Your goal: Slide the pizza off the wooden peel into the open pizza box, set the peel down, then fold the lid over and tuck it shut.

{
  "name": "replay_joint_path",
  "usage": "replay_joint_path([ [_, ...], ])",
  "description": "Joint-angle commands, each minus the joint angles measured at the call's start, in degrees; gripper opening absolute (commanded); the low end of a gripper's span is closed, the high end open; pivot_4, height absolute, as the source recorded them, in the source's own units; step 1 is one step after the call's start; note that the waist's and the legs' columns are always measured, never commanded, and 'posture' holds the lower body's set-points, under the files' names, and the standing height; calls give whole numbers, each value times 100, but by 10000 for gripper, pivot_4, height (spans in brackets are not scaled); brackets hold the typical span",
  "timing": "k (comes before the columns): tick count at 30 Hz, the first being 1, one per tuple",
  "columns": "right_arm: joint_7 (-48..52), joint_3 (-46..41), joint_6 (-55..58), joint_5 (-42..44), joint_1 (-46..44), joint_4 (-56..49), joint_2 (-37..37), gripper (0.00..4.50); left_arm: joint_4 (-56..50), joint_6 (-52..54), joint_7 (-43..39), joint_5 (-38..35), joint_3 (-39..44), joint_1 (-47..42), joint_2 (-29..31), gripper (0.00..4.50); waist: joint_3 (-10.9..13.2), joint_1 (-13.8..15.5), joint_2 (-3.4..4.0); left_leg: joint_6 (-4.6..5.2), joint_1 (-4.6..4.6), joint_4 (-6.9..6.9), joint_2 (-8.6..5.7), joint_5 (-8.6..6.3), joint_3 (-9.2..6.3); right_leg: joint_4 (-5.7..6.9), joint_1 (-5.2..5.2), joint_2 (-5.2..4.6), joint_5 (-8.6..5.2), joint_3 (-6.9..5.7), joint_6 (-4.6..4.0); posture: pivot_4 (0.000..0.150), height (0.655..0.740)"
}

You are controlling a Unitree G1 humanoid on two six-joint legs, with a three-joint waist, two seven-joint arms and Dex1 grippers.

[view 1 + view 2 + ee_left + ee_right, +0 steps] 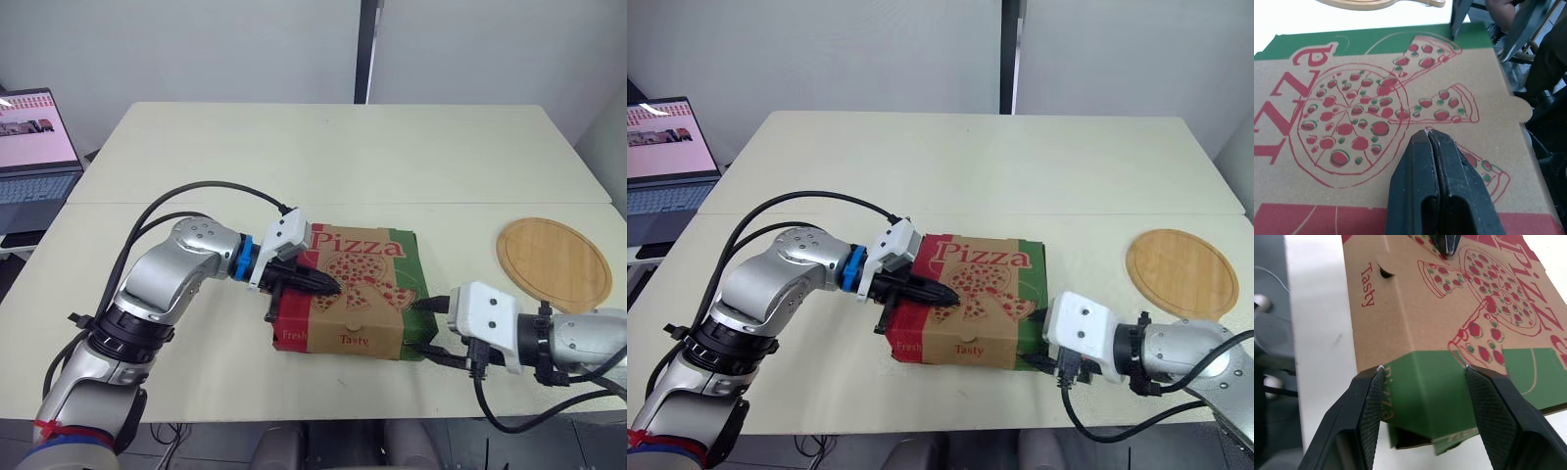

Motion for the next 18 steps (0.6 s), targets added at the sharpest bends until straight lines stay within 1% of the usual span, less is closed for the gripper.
replay_joint_path([
  [1,-86,107,-215,-353,-154,44,86,28707,-258,-163,-142,58,-72,-81,8,0,0,0,0,0,0,0,0,0,0,0,0,0,0,0,0,1500,7400],
  [5,-76,241,-245,-577,-136,64,158,28707,-307,-241,-184,145,-179,-54,2,0,0,1,0,0,0,0,0,0,0,0,0,0,0,0,0,1500,7400],
  [11,-57,227,-146,-634,106,-53,233,28707,-283,-528,-269,443,-381,37,40,0,-1,3,0,0,1,1,0,0,0,3,1,0,0,1,0,1500,7400],
  [14,-68,-102,-11,-387,323,-175,373,28707,-268,-715,-286,610,-463,132,89,0,-1,5,0,0,2,1,0,0,0,3,1,0,0,1,-1,1500,7400],
  [18,176,-905,139,52,763,-282,438,28707,-205,-848,-269,729,-481,198,84,0,-2,22,-1,2,4,1,0,-1,0,4,4,0,0,1,0,1500,7400],
])
